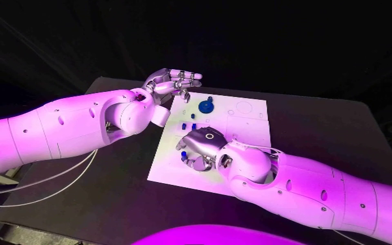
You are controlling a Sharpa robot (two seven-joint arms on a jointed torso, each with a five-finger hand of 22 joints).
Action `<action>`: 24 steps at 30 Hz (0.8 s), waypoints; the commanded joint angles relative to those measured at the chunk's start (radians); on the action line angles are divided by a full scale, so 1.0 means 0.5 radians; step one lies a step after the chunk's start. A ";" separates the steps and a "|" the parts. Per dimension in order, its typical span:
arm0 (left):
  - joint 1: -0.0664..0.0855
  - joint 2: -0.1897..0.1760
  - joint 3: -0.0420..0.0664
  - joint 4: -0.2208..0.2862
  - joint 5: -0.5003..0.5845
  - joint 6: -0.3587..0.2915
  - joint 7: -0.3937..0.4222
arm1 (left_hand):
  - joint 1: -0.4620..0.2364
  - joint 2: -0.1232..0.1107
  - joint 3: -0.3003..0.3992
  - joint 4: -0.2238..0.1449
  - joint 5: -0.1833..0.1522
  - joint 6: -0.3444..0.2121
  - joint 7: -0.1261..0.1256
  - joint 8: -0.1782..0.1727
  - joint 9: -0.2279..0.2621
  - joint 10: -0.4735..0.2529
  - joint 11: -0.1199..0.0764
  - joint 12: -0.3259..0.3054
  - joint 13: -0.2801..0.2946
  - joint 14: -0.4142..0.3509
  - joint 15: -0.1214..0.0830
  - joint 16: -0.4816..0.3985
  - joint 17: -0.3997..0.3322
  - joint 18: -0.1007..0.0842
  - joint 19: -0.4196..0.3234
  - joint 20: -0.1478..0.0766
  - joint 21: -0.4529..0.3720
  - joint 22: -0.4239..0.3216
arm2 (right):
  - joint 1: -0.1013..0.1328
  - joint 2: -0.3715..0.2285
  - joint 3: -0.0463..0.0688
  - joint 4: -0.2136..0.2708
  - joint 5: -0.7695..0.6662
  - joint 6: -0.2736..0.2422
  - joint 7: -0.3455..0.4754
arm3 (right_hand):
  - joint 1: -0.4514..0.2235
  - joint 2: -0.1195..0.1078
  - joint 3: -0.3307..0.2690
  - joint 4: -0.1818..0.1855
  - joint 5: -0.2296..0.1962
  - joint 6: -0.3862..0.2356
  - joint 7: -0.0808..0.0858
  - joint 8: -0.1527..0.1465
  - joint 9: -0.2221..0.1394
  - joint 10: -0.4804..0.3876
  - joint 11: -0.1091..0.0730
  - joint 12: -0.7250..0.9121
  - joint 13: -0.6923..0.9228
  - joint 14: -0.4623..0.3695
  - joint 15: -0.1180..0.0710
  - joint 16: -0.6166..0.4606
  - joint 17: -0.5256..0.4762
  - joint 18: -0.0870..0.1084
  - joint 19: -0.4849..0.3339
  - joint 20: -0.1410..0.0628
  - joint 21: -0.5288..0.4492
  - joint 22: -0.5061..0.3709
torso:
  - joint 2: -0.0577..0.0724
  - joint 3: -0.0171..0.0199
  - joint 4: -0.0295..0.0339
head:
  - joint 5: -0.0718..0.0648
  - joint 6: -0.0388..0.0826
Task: Assemble the parts on the task board
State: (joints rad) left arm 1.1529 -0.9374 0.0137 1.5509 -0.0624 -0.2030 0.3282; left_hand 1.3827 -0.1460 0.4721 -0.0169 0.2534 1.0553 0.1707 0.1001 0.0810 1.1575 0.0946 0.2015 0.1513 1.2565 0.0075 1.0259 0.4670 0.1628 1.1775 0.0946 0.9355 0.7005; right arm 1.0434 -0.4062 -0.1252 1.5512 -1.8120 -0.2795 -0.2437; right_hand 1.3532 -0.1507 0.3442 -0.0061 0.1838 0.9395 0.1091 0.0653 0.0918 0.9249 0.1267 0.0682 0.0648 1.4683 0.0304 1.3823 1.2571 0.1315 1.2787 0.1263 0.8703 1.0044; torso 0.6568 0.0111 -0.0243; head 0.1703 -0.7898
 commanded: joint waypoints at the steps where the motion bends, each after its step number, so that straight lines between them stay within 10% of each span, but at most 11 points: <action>1: 0.001 0.002 0.001 0.000 0.008 0.033 0.005 | -0.004 0.018 -0.009 -0.003 0.003 -0.004 0.008 -0.006 -0.003 -0.012 0.001 0.008 0.003 -0.015 0.005 -0.007 -0.002 0.023 -0.010 0.003 -0.007 -0.002 | -0.001 -0.032 0.000 0.031 -0.029 -0.186 0.026 | 0.018 -0.016 -0.104 0.026 0.003 -0.074 -0.025 -0.002 -0.013 -0.062 0.011 0.032 0.006 0.045 0.012 -0.041 -0.055 0.033 -0.028 0.012 -0.093 -0.070 | 0.000 0.0006 -0.001 | -0.003 0.006; 8: 0.001 -0.003 0.000 -0.005 0.008 0.037 0.002 | -0.005 0.022 -0.011 -0.003 0.002 -0.004 0.008 -0.005 -0.004 -0.013 0.001 0.009 0.004 -0.017 0.005 -0.009 -0.007 0.023 -0.010 0.003 -0.010 -0.005 | 0.024 -0.220 0.019 0.164 0.191 -0.516 0.169 | 0.123 -0.010 -0.348 0.185 0.002 -0.163 -0.040 -0.002 -0.028 -0.097 -0.001 0.179 0.018 0.028 0.005 -0.116 -0.155 0.054 -0.036 0.008 -0.264 -0.197 | -0.003 -0.0002 -0.008 | -0.032 0.028; 14: 0.001 -0.010 -0.009 0.000 0.008 0.038 0.003 | -0.005 0.022 -0.011 -0.003 0.002 -0.004 0.008 -0.005 -0.004 -0.013 0.001 0.009 0.004 -0.017 0.005 -0.009 -0.007 0.023 -0.010 0.003 -0.010 -0.005 | 0.127 -0.538 0.034 0.317 0.798 -0.570 0.250 | 0.047 0.087 -0.377 0.285 0.094 0.086 0.123 0.107 0.021 0.296 -0.060 0.429 0.089 0.105 -0.037 0.058 0.109 -0.008 0.135 -0.027 0.070 0.068 | -0.016 -0.0057 -0.026 | -0.098 0.049; 19: 0.001 -0.022 -0.017 0.013 0.008 0.034 0.010 | -0.006 0.021 -0.013 -0.003 0.002 -0.004 0.008 -0.005 -0.004 -0.014 0.001 0.009 0.004 -0.016 0.006 -0.008 -0.007 0.023 -0.009 0.003 -0.011 -0.005 | 0.201 -0.873 0.037 0.459 1.108 -0.422 0.102 | -0.040 0.086 -0.434 0.335 0.048 0.235 0.021 0.178 0.057 0.794 -0.186 0.806 0.319 0.148 -0.136 0.182 0.288 -0.062 0.269 -0.104 0.400 0.332 | -0.029 -0.0133 -0.049 | -0.208 0.069; 24: 0.001 -0.031 -0.021 0.021 0.008 0.030 0.014 | -0.006 0.021 -0.013 -0.003 0.002 -0.004 0.008 -0.005 -0.004 -0.014 0.001 0.009 0.004 -0.016 0.006 -0.008 -0.007 0.023 -0.009 0.003 -0.011 -0.005 | 0.219 -1.189 0.027 0.637 1.057 -0.295 -0.122 | -0.182 0.135 -0.608 0.441 0.051 0.283 -0.023 0.253 0.171 0.986 -0.223 2.337 2.098 0.180 -0.185 0.309 0.494 -0.111 0.346 -0.156 0.647 0.546 | -0.038 -0.0141 -0.074 | -0.277 0.070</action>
State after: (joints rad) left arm 1.1527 -0.9534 0.0025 1.5580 -0.0623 -0.2017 0.3258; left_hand 1.3827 -0.1460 0.4721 -0.0169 0.2534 1.0552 0.1707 0.1001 0.0801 1.1574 0.0947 0.2015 0.1520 1.2533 0.0107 1.0259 0.4642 0.1627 1.1775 0.0946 0.9355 0.6987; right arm 1.1543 -0.9999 -0.1112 1.8559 -1.3379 -0.4874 -0.2179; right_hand 1.2694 -0.0805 0.0459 0.2112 0.2111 1.0789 0.0967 0.1897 0.1731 1.4091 0.0169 1.1761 1.0392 1.4650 -0.0630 1.5330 1.3081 0.0838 1.4458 0.0461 1.1873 1.2713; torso 0.6420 0.0051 -0.0511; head 0.0497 -0.7546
